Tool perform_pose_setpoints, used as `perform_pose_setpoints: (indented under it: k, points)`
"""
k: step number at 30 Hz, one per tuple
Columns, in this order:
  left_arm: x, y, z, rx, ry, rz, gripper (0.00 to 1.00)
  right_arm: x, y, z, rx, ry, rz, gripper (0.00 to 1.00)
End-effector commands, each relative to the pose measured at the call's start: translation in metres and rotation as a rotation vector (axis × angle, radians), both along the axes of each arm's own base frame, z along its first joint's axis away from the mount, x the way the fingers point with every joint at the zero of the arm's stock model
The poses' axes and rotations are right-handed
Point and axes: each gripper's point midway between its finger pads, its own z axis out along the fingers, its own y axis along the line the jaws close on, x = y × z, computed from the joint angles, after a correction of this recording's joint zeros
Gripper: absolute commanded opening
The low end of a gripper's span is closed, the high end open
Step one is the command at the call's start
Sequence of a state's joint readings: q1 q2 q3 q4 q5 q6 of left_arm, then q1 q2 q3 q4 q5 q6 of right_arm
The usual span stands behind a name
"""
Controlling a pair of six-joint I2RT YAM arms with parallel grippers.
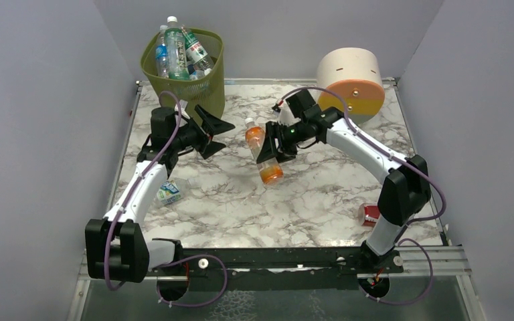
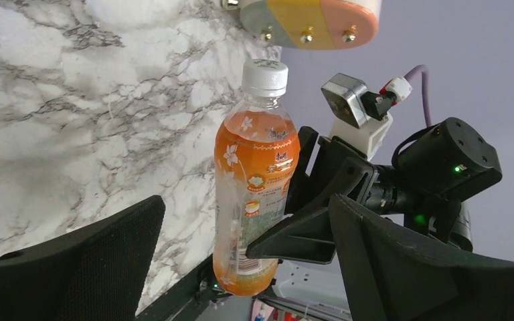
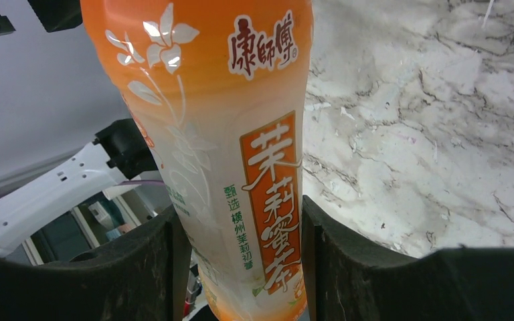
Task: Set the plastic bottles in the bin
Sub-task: Pick up the plastic bottle at the center of the board.
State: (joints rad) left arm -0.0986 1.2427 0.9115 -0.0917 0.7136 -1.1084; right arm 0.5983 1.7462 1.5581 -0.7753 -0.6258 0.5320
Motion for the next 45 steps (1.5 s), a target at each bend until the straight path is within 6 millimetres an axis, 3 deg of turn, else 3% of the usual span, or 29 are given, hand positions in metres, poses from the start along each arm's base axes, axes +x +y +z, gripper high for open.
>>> perform_pose_setpoints:
  k: [1,5,19,24,31,39,45]
  points:
    - [-0.011,0.0,-0.009,0.028,-0.05,-0.024,0.99,-0.002,0.013,0.013,0.1,-0.066,0.008,0.54]
    - [-0.017,0.001,-0.021,0.03,-0.027,-0.025,0.99,-0.005,0.016,0.004,0.107,-0.053,0.016,0.54]
    - [-0.011,0.003,-0.024,0.037,-0.038,0.002,0.99,-0.01,0.017,-0.008,0.116,-0.034,0.042,0.54]
    - [-0.005,0.001,-0.019,-0.004,-0.04,0.014,0.99,-0.011,0.021,0.001,0.141,-0.022,0.058,0.54]
    - [0.013,-0.003,0.007,-0.093,-0.092,0.053,0.99,-0.012,0.033,0.021,0.22,0.005,0.085,0.55]
    - [0.029,-0.008,0.012,-0.13,-0.102,0.057,0.99,-0.009,0.05,0.034,0.297,0.007,0.138,0.55]
    - [0.034,-0.019,0.012,-0.134,-0.097,0.045,0.99,-0.001,0.059,0.031,0.307,0.015,0.141,0.55]
